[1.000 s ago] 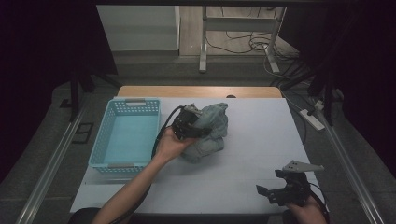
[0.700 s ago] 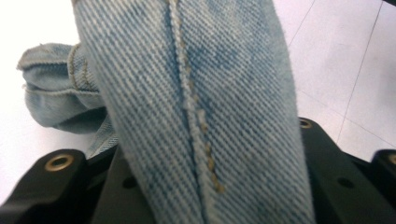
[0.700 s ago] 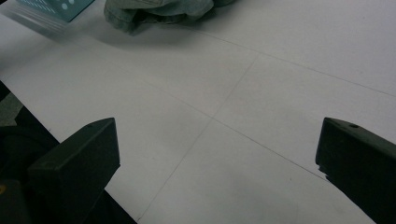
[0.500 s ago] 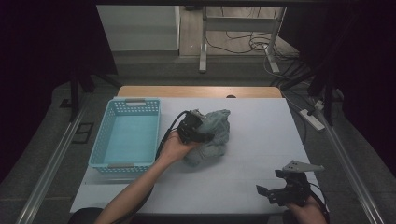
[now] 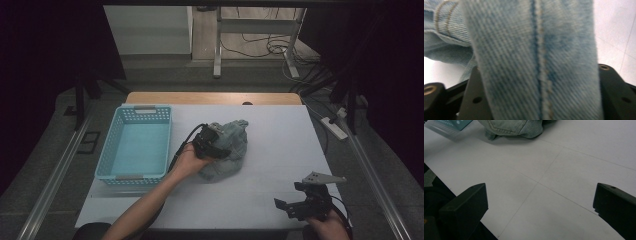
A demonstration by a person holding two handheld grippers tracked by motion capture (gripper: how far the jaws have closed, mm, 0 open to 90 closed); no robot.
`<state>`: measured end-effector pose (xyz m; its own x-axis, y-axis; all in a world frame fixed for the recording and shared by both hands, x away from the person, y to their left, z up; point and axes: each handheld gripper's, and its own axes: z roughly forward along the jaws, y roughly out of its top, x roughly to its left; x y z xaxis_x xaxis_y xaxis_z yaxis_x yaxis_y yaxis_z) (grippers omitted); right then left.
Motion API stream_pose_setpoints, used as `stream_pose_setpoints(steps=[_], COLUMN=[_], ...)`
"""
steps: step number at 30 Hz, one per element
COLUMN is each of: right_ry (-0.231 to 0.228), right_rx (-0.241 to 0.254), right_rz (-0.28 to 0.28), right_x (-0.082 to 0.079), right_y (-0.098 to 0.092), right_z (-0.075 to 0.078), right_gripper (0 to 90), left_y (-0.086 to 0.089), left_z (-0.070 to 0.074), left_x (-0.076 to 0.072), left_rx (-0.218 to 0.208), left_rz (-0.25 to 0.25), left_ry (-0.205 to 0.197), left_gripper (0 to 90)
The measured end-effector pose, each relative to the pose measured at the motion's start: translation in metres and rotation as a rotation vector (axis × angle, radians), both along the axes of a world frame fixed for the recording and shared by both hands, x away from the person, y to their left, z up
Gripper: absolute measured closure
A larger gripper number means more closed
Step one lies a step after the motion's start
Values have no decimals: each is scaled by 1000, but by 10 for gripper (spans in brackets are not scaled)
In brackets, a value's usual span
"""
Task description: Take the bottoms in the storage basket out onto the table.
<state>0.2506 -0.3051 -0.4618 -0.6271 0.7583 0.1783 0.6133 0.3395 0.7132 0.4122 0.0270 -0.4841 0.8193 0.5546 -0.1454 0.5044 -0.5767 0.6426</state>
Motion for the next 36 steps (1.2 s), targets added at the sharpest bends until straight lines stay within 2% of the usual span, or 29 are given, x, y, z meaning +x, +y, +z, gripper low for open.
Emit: stream_pose_setpoints(steps=[2,11,21,28,36], right_ry=[1,5,5,5,5], right_rx=[2,5,8,11,13], right_rz=[-2,-5,-5,-6,-6], right_x=[0,1,1,1,1], right_y=[0,0,-1,-1,-1], right_z=[0,0,0,0,0], right_gripper=[0,0,0,0,0], left_y=[-2,-6,-5,-8,-9], left_z=[-2,-10,-9,-5,-4], left_x=[-1,-3,-2,-3,-4], left_rx=[23,38,32,57,56], left_rz=[-5,-9,-22,-28,-27], left_ry=[-1,12,25,8,9], left_gripper=[425,367,286,232,184])
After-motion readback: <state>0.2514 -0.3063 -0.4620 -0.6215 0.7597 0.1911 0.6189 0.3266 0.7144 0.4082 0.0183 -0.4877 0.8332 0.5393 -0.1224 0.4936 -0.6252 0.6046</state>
